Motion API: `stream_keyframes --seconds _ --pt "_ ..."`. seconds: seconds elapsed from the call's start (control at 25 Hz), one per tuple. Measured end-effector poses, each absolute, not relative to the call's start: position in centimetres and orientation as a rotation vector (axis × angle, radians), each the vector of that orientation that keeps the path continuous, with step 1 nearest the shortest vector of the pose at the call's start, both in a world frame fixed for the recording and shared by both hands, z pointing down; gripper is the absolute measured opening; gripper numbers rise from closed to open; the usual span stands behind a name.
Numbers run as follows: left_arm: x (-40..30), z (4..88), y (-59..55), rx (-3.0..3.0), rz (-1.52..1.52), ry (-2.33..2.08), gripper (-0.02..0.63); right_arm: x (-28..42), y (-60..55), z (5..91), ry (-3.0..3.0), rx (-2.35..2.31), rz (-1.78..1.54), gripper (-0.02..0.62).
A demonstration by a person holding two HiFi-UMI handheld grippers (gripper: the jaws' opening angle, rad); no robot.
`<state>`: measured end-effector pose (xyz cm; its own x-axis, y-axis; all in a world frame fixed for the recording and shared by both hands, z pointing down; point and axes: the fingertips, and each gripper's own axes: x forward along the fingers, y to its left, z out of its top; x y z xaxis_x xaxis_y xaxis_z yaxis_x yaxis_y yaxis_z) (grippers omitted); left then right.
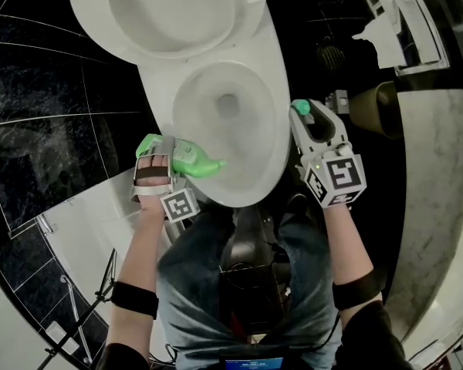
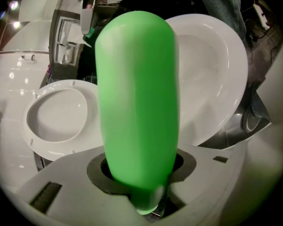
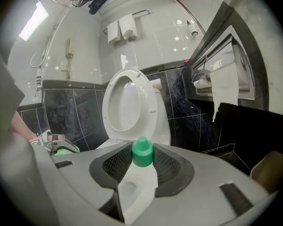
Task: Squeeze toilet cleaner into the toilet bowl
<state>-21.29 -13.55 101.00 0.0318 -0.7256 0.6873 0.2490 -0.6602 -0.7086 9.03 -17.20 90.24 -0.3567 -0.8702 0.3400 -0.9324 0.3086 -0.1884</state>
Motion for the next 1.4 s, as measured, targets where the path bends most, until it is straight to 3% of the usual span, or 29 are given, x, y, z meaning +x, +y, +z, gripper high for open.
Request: stream_keyframes --seconds 1.04,1.4 --pt "-9.9 101.8 -18.4 -1.673 -1.656 0.389 0.188 16.4 -17.1 90.3 -2.288 1.791 0.580 0.141" --pt "-9.3 102.0 -22.2 -1.667 -1.682 0.402 0.187 17.2 -17.3 90.4 -2.278 1.814 0.578 0.141"
